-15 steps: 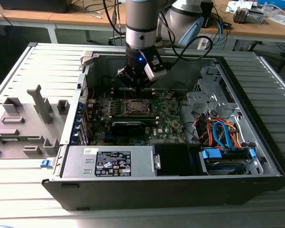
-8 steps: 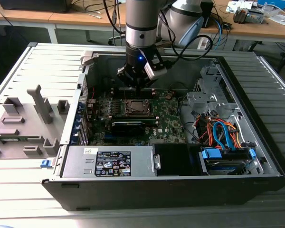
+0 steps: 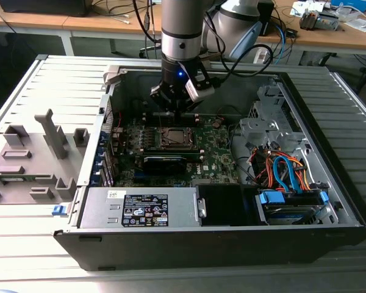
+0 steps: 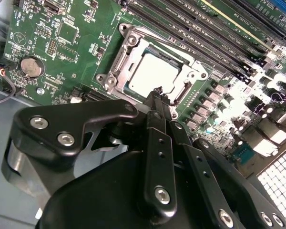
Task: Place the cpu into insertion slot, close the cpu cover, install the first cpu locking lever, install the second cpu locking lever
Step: 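Install the first cpu locking lever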
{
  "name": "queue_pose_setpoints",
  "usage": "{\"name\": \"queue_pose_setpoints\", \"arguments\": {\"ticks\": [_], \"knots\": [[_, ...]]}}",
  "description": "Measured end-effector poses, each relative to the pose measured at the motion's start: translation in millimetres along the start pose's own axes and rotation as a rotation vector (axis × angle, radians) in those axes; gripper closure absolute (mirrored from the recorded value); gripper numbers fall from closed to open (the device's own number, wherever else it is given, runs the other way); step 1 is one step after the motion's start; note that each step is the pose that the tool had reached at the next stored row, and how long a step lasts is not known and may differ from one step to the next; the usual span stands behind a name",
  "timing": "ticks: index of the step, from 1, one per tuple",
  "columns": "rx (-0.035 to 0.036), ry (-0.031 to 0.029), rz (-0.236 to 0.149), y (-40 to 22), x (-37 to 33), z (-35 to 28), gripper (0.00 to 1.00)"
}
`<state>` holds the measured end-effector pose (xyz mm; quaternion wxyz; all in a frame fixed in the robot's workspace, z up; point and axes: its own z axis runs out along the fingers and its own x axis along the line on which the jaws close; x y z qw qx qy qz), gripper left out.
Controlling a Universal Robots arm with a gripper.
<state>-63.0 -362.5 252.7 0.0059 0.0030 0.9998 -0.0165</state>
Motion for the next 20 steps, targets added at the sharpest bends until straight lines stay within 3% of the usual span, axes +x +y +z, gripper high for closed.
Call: {"name": "queue_pose_setpoints", "arguments": {"ticks": [20], "knots": [[-0.0005, 0.0000, 0.000, -0.2, -0.1, -5.5, 0.89]]}}
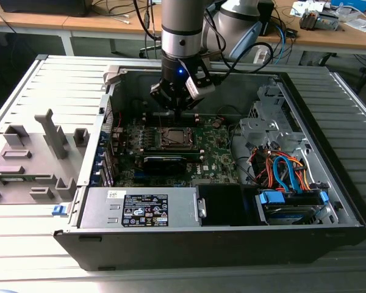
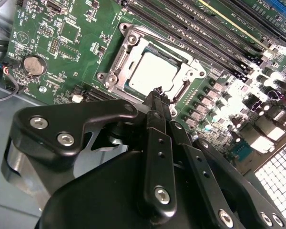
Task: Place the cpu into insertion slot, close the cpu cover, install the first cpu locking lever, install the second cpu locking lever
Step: 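Install the first cpu locking lever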
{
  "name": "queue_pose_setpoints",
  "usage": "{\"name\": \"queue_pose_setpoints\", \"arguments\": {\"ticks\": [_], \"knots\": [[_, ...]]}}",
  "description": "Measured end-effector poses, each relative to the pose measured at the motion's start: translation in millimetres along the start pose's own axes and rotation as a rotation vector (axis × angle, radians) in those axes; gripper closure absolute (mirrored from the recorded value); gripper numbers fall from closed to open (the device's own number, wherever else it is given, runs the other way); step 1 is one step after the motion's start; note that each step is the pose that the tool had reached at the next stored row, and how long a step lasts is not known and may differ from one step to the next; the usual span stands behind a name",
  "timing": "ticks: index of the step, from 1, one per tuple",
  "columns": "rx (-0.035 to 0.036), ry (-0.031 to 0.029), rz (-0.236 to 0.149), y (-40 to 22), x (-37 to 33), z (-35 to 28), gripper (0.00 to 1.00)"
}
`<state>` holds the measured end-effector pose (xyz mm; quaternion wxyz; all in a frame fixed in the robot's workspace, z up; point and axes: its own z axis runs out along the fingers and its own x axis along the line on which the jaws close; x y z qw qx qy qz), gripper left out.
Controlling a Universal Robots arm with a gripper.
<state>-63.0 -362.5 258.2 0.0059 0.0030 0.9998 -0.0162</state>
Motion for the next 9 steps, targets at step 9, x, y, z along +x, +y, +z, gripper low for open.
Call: {"name": "queue_pose_setpoints", "arguments": {"ticks": [9], "knots": [[-0.0002, -0.0001, 0.000, -0.1, 0.0, -2.1, 0.89]]}}
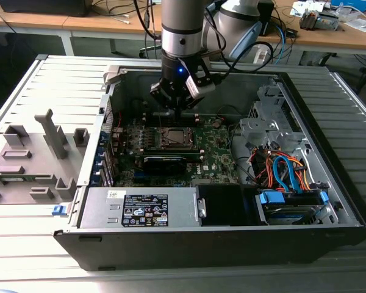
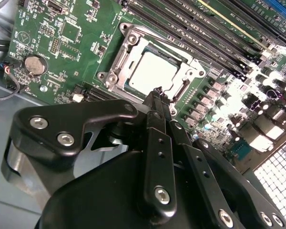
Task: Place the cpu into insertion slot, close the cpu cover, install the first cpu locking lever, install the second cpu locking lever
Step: 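Install the first cpu locking lever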
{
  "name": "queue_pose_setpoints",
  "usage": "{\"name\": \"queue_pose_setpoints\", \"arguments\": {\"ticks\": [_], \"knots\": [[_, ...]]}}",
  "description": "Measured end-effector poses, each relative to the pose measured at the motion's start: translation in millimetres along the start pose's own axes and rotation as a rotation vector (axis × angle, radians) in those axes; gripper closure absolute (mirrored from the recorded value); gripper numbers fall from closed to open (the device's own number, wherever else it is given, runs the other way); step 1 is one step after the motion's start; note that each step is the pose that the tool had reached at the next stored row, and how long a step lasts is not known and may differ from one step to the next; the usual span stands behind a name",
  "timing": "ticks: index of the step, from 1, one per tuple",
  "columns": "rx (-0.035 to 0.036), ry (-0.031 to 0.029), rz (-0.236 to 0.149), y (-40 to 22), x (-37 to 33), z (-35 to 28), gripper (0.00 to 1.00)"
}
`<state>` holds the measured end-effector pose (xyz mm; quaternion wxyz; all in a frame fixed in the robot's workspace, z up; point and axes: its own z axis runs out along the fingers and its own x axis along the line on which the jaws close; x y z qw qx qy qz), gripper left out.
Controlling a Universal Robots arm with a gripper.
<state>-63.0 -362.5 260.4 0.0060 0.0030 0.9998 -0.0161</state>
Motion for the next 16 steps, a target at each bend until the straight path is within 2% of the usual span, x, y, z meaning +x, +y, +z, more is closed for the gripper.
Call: {"name": "queue_pose_setpoints", "arguments": {"ticks": [16], "knots": [[-0.0003, 0.0000, 0.000, -0.1, 0.0, -3.8, 0.89]]}}
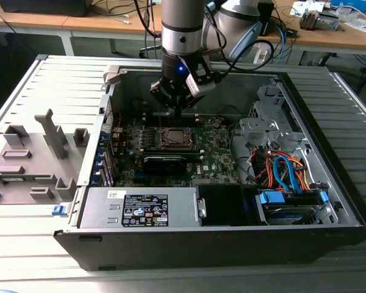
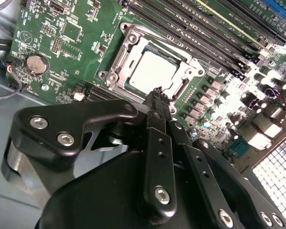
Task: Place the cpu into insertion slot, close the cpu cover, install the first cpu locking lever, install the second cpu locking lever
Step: 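Install the first cpu locking lever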
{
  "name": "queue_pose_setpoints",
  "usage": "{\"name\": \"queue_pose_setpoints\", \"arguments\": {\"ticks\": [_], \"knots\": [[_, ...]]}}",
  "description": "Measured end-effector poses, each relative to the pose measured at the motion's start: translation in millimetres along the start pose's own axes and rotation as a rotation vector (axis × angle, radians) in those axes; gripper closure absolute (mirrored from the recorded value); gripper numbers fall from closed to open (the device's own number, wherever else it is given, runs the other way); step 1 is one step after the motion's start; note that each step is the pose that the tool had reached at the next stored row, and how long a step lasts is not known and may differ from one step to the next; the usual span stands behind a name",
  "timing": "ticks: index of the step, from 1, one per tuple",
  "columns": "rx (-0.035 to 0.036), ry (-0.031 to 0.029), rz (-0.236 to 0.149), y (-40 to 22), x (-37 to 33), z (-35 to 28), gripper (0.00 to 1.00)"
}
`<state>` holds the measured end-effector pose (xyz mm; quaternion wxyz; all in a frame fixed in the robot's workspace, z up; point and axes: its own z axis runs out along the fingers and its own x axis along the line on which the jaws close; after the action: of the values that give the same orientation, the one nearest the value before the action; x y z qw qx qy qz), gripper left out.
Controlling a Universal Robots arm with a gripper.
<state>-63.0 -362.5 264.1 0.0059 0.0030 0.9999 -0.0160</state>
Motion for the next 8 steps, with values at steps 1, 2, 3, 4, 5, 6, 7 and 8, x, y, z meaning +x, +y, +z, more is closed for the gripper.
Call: {"name": "queue_pose_setpoints", "arguments": {"ticks": [1, 2, 3, 4, 5, 6, 7, 8], "knots": [[-0.0001, 0.0000, 0.000, 0.0, 0.0, -0.1, 0.89], [0.0000, 0.0000, 0.000, 0.0, 0.1, -0.2, 0.89], [-0.0002, 0.0002, 0.000, 0.0, 0.5, -0.2, 0.89], [-0.0003, 0.0001, 0.000, 0.0, 0.9, -0.3, 0.89], [-0.0004, 0.0001, 0.000, 0.0, 1.1, -0.2, 0.89], [-0.0005, 0.0001, 0.000, 0.0, 1.4, -0.2, 0.89], [-0.0007, 0.0001, 0.000, 0.0, 1.7, -0.2, 0.89], [-0.0010, 0.0000, 0.000, 0.0, 2.0, -0.2, 0.89]]}}
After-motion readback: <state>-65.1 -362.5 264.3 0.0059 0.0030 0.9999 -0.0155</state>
